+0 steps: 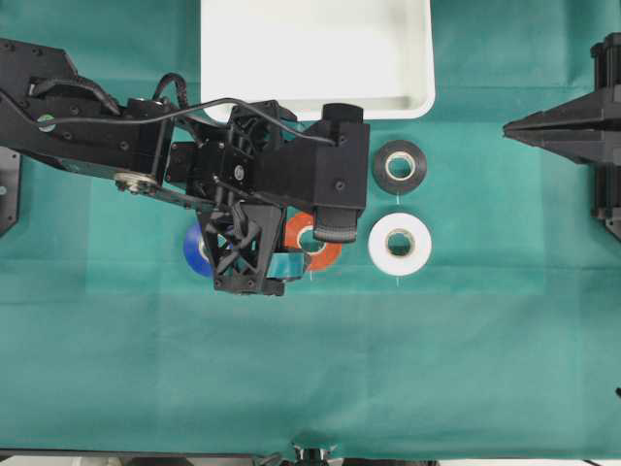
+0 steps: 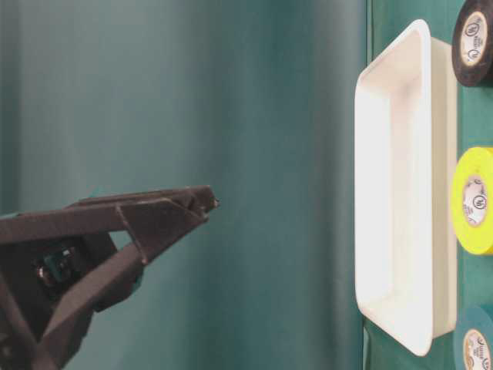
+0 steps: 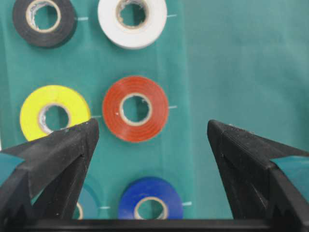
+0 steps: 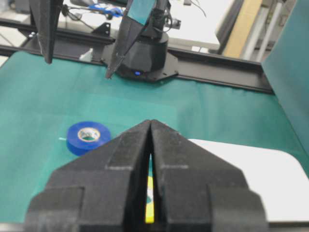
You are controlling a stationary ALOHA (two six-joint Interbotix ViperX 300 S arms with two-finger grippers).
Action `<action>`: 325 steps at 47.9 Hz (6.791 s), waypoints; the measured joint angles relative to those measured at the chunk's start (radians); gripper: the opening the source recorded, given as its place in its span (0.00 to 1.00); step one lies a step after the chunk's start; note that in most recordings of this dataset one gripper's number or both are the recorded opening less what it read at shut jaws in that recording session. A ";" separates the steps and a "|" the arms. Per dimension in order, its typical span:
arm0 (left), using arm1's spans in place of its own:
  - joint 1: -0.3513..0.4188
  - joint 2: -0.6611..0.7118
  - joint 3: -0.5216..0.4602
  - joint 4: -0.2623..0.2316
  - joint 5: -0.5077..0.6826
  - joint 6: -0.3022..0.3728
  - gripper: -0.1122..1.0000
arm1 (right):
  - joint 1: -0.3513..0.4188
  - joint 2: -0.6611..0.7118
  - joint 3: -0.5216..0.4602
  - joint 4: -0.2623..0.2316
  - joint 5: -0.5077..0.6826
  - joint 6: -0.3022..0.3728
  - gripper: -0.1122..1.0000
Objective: Place the tape from the fixed location into the white case.
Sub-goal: 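Lower the left gripper with one finger into the orange-red roll's hole, then close the left gripper on the roll's rim and lift it, then carry the orange-red roll with the left gripper toward the white tray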
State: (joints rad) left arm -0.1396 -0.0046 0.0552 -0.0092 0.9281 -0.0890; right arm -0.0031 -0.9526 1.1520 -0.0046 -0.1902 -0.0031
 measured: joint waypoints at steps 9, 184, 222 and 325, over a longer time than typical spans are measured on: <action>0.000 0.009 0.021 0.000 -0.017 0.000 0.99 | 0.000 -0.002 -0.002 0.002 0.000 0.000 0.10; -0.028 0.330 0.193 0.008 -0.327 0.014 0.32 | 0.000 0.026 -0.002 0.000 0.015 0.002 0.10; -0.031 0.311 0.189 0.006 -0.304 0.012 0.32 | 0.000 0.025 -0.002 0.000 0.015 0.003 0.10; -0.057 -0.038 -0.075 0.014 0.193 0.012 0.32 | 0.000 0.023 -0.003 0.000 0.040 0.003 0.10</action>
State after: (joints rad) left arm -0.1963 -0.0430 -0.0199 0.0046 1.1213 -0.0767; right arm -0.0031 -0.9296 1.1490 -0.0046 -0.1503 0.0000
